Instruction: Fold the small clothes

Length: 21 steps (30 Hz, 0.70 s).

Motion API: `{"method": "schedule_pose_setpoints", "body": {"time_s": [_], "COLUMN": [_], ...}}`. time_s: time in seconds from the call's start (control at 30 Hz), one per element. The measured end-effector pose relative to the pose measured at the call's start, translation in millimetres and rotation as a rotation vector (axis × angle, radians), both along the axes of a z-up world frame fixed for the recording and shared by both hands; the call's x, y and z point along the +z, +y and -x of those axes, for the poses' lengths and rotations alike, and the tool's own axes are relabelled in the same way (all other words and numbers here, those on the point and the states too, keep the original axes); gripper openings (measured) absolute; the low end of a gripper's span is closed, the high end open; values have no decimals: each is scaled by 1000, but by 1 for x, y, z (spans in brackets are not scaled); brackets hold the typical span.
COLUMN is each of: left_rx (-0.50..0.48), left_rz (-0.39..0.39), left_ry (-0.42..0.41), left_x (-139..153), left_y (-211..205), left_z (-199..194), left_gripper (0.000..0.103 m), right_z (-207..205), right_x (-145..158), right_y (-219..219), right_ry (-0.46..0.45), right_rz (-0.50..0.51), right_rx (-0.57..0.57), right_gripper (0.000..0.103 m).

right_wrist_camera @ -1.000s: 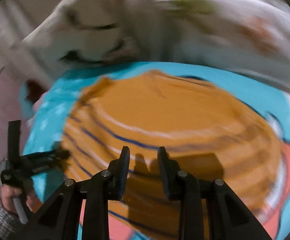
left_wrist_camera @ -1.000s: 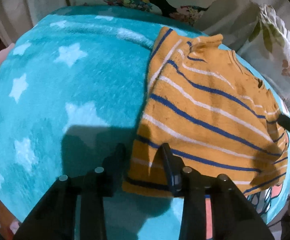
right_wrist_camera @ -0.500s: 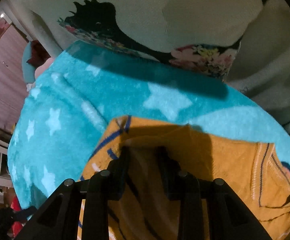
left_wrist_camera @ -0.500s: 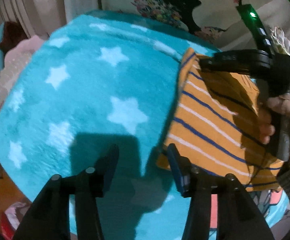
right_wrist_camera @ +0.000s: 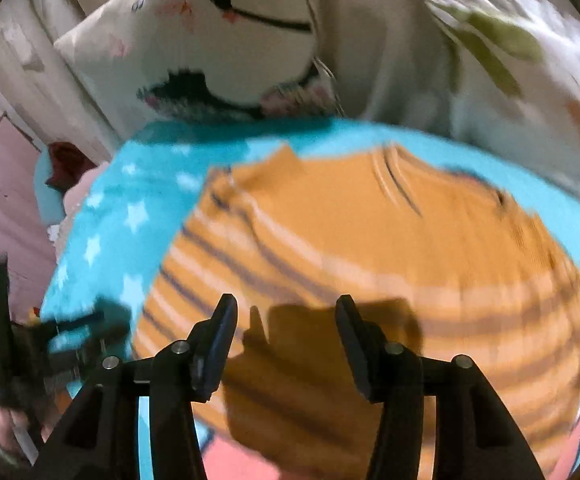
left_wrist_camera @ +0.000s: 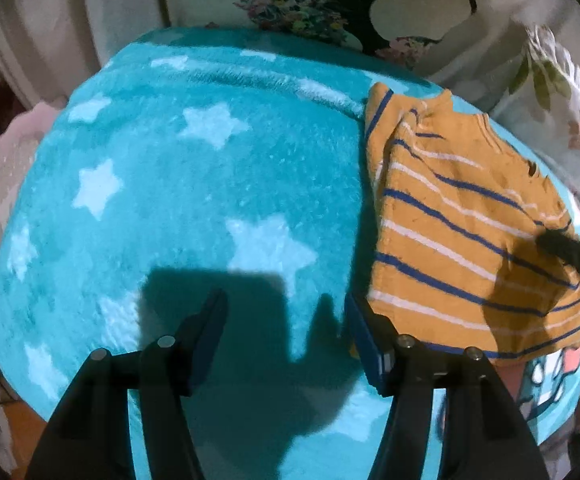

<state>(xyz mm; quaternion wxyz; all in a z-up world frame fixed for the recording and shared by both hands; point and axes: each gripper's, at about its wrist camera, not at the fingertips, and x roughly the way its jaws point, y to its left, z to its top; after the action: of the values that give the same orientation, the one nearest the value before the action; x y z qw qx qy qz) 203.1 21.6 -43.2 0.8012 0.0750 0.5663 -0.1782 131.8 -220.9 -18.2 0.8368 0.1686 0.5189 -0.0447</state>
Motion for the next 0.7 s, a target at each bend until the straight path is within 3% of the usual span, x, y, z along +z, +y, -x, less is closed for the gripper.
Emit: {"method": "schedule_pose_setpoints", "body": {"time_s": [0.23,0.43,0.7], "left_rx": [-67,-122,-139], "left_rz": [-51,-62,-62], "left_ry": [-17,-21,-15], "left_x": [-5,-6,-8], "left_y": [-8,-12,-6], "left_z": [-5,-3,-4], "left_gripper": [60,63,64], "right_z": [51,56,57], "right_x": [-12,-21,-29], "right_y": [35,76,103], "right_ry": [27,24,29], "right_rz": [17,86,96], "right_rx": [-30,32,51], "right_gripper": [55,55,55]}}
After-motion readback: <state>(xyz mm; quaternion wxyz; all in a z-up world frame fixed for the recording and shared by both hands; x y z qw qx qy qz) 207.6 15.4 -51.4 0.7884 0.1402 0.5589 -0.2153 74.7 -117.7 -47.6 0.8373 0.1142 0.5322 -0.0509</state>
